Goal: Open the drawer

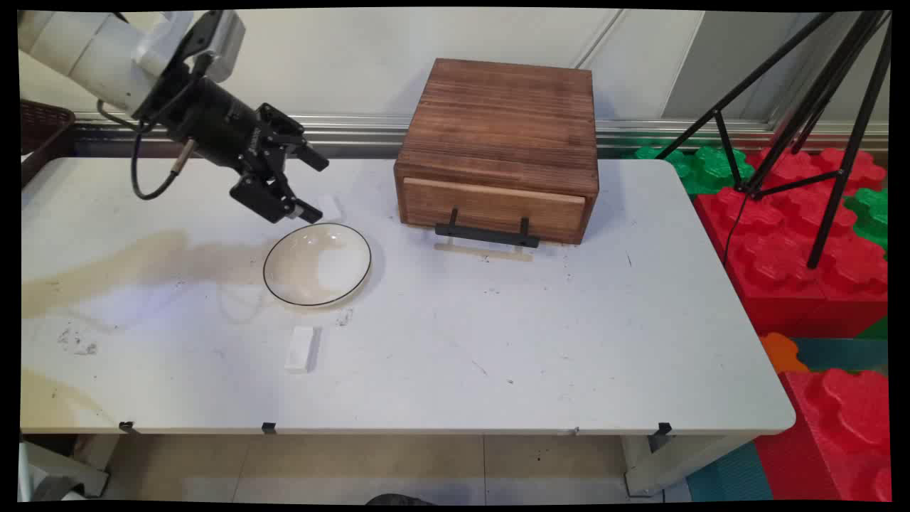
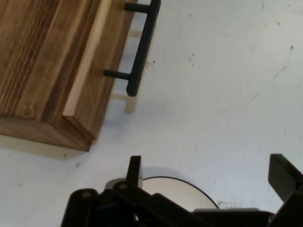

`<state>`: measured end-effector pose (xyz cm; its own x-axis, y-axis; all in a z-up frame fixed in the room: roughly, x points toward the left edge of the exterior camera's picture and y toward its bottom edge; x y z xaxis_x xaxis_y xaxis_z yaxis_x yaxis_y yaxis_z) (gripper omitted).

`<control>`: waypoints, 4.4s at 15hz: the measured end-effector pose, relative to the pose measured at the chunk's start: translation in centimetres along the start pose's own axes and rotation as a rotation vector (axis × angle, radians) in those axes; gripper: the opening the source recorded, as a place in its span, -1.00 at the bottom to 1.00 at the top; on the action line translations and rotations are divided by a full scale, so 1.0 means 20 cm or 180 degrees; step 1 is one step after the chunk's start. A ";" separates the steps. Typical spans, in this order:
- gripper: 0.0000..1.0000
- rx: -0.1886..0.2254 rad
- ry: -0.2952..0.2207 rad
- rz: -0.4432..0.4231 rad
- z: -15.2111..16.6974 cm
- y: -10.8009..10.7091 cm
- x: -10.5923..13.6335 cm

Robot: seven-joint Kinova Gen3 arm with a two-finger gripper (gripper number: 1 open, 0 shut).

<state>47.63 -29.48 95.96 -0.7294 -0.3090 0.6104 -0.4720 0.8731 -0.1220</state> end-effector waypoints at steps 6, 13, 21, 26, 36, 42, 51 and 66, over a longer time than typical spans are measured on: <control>1.00 0.0043 -0.0034 0.0024 0.20 -0.02 0.12; 1.00 0.0120 -0.0093 0.0071 0.55 -0.07 0.27; 1.00 0.0089 -0.0181 0.0196 0.93 -0.09 0.41; 1.00 0.0071 -0.0278 0.0362 1.12 -0.09 0.46; 1.00 0.0056 -0.0434 0.0609 1.35 -0.09 0.50; 1.00 0.0015 -0.0473 0.0710 1.42 -0.04 0.52; 1.00 -0.0127 -0.0467 0.0810 1.46 0.11 0.55; 1.00 -0.0450 -0.0415 0.0900 1.42 0.49 0.56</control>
<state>20.71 -35.05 79.33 -0.8831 -0.0850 0.4615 -0.1755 0.9719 -0.1568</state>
